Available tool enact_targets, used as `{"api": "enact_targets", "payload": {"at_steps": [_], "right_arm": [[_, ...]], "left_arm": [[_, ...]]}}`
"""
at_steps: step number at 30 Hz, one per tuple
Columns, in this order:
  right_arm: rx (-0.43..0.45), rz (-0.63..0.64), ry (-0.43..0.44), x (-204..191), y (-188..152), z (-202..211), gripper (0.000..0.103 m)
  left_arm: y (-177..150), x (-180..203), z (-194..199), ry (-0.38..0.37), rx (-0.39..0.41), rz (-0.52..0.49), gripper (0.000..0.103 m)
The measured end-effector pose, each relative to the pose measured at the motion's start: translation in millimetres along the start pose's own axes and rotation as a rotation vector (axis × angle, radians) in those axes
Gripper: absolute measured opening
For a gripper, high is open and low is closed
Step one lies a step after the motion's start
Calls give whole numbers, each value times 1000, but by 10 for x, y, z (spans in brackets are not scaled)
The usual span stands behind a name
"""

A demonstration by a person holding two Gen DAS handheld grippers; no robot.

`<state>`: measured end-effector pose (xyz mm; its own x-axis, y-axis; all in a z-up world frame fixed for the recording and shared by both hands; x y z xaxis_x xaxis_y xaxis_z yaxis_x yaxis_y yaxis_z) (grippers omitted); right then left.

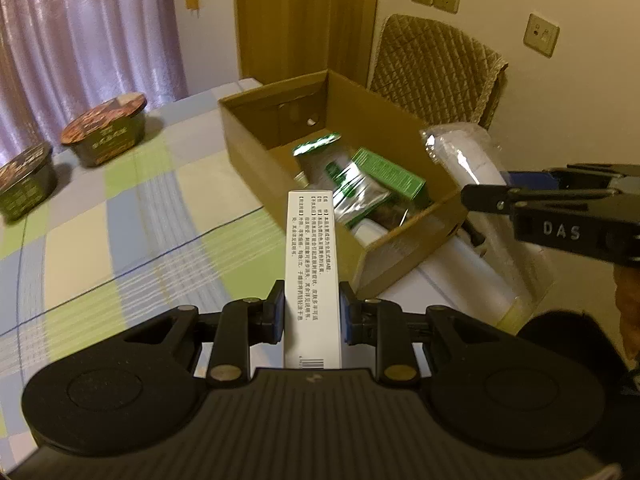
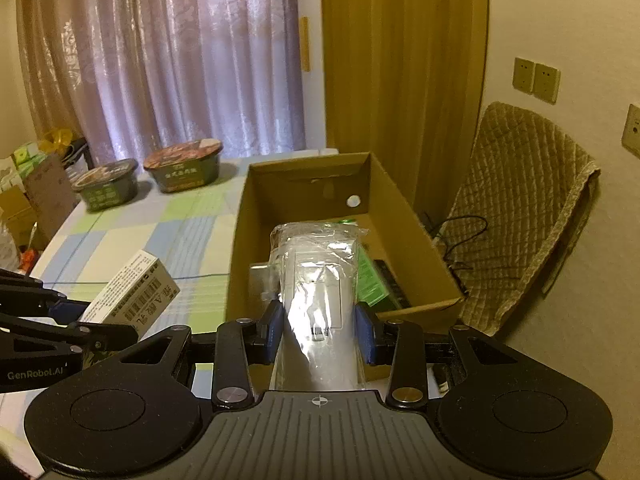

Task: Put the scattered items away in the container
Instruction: 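Lift the medicine box and bagged item and carry both over the cardboard box, then lower the medicine box with the left tool while the right tool lowers the bagged item into the box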

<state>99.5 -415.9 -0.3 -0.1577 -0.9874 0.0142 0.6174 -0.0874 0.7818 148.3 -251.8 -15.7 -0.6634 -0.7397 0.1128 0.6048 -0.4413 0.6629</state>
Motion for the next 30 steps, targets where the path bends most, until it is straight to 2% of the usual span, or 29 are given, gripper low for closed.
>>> {"api": "enact_targets", "payload": {"at_steps": [12, 30], "right_arm": [[23, 0, -15, 268, 176, -135, 41], [43, 23, -33, 528, 472, -415, 41]], "left_arm": [[356, 249, -258, -43, 30, -17, 22], [686, 317, -591, -84, 43, 8, 22]]}}
Point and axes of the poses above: each gripper's, at about its wrist camera, not at the fingertips, and z roughly against the way its jaws point, x to its right, y to its top, the point moved 4 cm from there along -z, roughly the way its jaws point, and after that the axes turned 6 degrees about -y, right-handed, at the moved point
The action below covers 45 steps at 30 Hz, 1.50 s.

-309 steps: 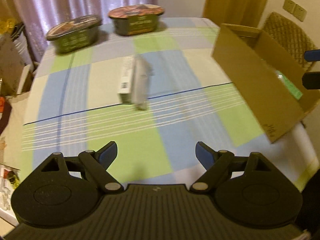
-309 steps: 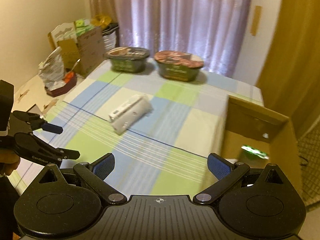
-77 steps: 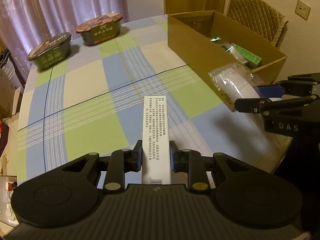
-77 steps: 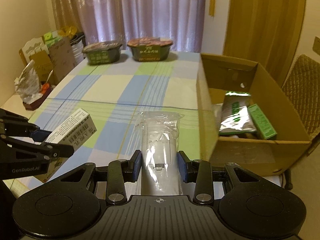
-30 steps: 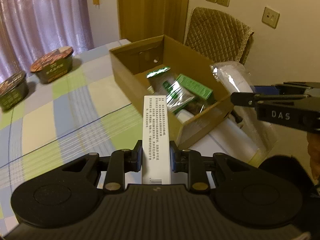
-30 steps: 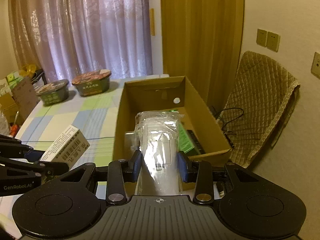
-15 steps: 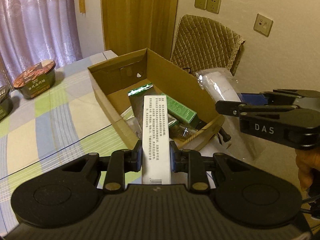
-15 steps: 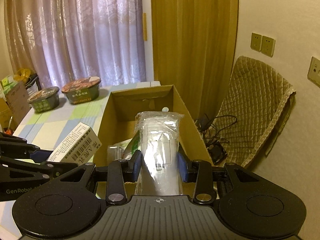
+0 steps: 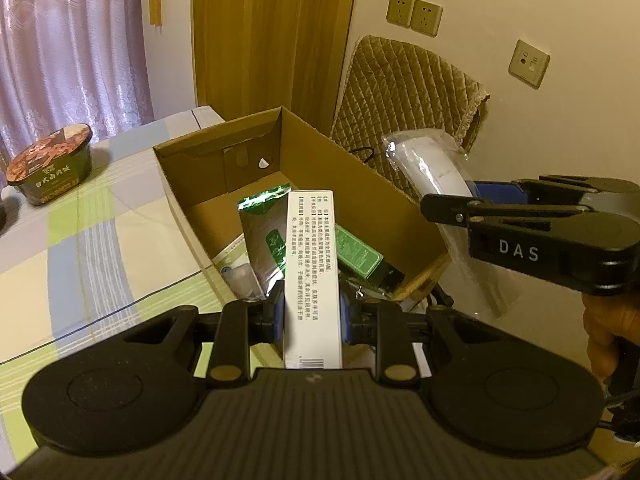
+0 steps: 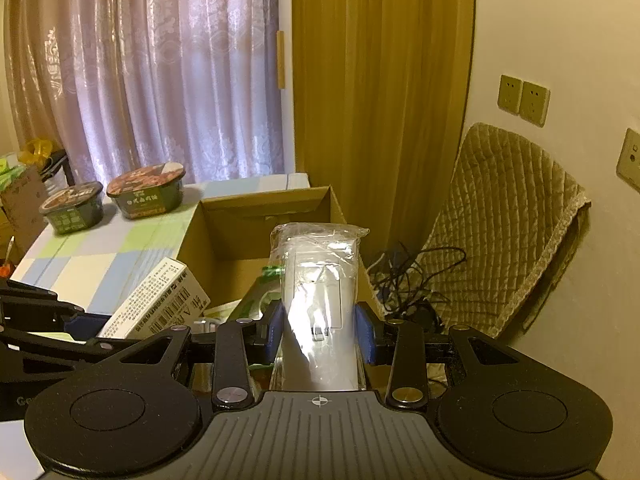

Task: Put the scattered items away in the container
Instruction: 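Lower the medicine box with the left tool while the right tool lowers the bagged item into the box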

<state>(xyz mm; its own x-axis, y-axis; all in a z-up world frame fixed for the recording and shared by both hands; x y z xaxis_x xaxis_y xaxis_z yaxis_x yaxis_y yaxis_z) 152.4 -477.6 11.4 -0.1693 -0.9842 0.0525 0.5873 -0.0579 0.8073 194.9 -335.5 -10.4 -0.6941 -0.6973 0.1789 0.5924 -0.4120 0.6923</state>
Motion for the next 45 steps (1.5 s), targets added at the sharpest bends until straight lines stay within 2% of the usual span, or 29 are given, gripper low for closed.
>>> {"api": "enact_targets", "payload": {"at_steps": [45], "right_arm": [[-19, 87, 19, -73, 216, -670, 41]], "left_arm": [[195, -388, -539, -17, 13, 97, 21]]}}
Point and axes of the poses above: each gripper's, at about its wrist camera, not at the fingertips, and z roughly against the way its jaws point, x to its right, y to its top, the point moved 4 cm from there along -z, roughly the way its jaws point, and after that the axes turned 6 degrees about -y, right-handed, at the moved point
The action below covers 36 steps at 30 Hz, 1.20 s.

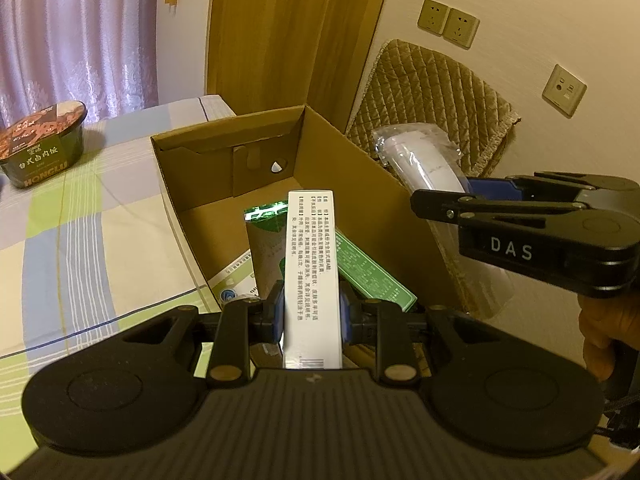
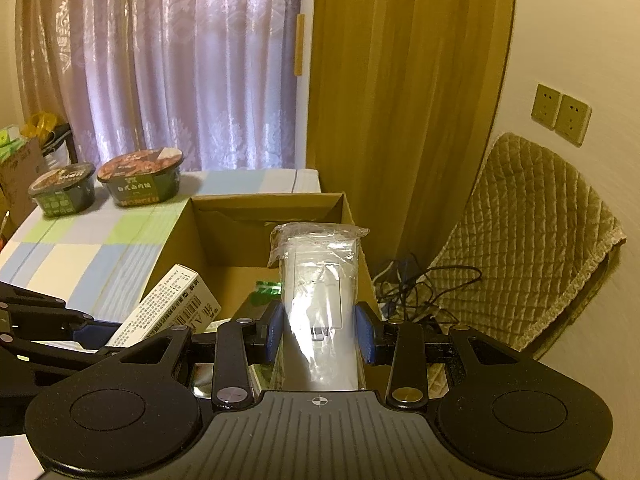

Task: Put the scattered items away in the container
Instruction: 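Lower the medicine box with the left tool while the right tool lowers the bagged item into the box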

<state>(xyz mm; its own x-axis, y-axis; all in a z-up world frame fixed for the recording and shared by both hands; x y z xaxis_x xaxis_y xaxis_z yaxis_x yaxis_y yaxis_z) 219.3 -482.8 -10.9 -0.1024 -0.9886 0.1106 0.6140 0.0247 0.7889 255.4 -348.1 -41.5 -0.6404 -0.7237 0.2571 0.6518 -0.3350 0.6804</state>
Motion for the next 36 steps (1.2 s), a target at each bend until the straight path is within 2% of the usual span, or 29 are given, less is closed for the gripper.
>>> {"api": "enact_targets", "payload": {"at_steps": [36], "right_arm": [[-1, 50, 25, -129, 91, -228, 41]], "left_arm": [[98, -198, -135, 20, 35, 109, 22]]}}
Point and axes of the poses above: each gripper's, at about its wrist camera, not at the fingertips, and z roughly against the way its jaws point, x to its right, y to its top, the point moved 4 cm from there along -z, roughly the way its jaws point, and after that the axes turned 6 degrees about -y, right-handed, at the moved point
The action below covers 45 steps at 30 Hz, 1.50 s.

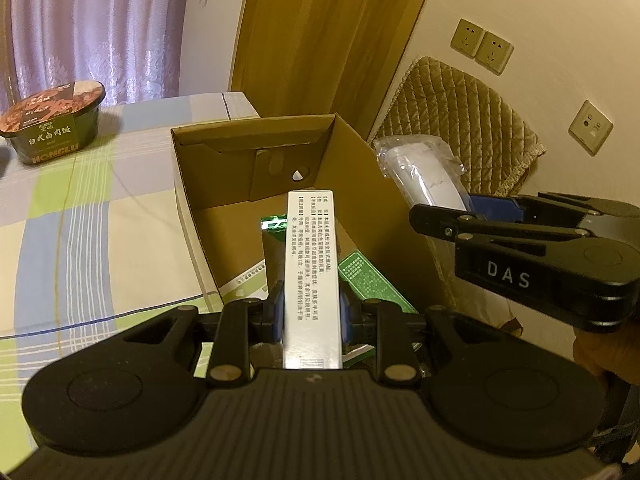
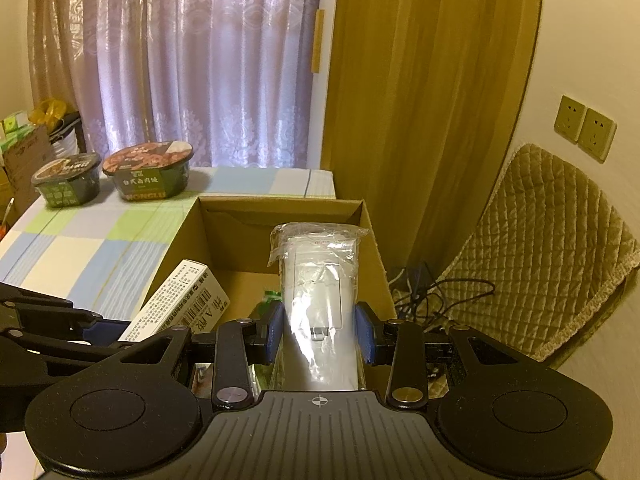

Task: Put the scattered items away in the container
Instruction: 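Lower the medicine box with the left tool while the right tool lowers the bagged item into the box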

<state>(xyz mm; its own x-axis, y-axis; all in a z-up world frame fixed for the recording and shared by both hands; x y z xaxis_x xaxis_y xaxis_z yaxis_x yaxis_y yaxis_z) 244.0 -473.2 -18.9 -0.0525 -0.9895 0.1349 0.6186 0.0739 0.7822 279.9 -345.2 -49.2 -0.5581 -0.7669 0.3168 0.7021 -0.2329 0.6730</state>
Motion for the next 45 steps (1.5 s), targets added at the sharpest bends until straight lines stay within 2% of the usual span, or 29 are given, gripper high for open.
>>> {"api": "enact_targets", "payload": {"at_steps": [9, 10, 11, 45], "right_arm": [[-1, -1, 0, -14, 22, -18, 41], [-1, -2, 0, -16, 29, -25, 41], [-2, -2, 0, -18, 33, -30, 41], [7, 23, 19, -205, 93, -7, 41]], "left_arm": [[71, 13, -31, 7, 23, 3, 23], [74, 11, -32, 13, 25, 3, 28], [73, 10, -32, 17, 26, 3, 38], [-13, -139, 136, 43, 23, 3, 38]]}}
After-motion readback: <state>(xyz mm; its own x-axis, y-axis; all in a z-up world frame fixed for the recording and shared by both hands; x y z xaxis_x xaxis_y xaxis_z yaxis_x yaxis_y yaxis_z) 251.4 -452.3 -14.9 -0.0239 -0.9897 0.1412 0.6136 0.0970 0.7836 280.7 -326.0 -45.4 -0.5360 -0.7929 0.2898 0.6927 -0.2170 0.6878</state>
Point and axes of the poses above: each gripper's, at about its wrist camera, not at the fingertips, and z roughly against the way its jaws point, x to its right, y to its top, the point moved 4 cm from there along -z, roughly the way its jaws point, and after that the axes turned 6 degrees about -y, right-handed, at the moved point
